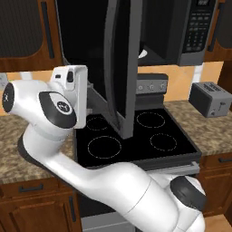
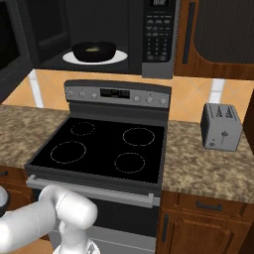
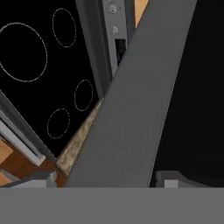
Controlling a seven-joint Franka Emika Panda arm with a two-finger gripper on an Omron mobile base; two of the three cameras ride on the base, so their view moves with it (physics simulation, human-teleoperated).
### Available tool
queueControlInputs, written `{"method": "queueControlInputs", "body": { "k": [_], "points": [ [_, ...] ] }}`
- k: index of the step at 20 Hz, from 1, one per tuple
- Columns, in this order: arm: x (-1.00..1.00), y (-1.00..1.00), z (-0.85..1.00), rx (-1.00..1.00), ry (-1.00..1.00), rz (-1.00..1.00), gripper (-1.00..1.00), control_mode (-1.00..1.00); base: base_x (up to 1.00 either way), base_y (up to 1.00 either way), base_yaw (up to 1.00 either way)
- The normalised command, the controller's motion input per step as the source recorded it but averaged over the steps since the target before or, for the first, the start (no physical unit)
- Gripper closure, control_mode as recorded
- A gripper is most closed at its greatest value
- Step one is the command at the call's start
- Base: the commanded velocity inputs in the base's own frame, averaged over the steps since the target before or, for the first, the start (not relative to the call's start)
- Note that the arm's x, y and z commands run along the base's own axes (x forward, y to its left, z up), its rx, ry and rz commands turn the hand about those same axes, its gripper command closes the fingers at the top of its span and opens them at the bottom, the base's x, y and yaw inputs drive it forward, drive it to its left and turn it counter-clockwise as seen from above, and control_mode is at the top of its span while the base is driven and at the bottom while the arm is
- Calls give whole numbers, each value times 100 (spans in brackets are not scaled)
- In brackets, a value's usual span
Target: Pick the potato from the sink and place it in the bowl. Then pick the bowl and place it in the microwave. Then close the microwave door and press the start button.
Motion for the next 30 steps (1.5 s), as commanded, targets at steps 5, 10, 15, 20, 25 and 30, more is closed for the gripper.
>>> {"method": "queueControlInputs", "body": {
  "k": [5, 10, 15, 20, 25, 30],
  "points": [
    [72, -100, 28, -3, -1, -4, -100, -100, 0, 0, 0],
    [100, -100, 0, -1, 4, 0, -100, -100, 0, 0, 0],
    [100, -100, 10, -3, 1, 0, -100, -100, 0, 0, 0],
    [100, -100, 23, -4, 1, 0, -100, -100, 0, 0, 0],
    [99, -70, 13, -6, 0, 3, -100, -100, 0, 0, 0],
    [89, -25, 0, -11, 0, 11, -100, -100, 0, 0, 0]
  ]
}}
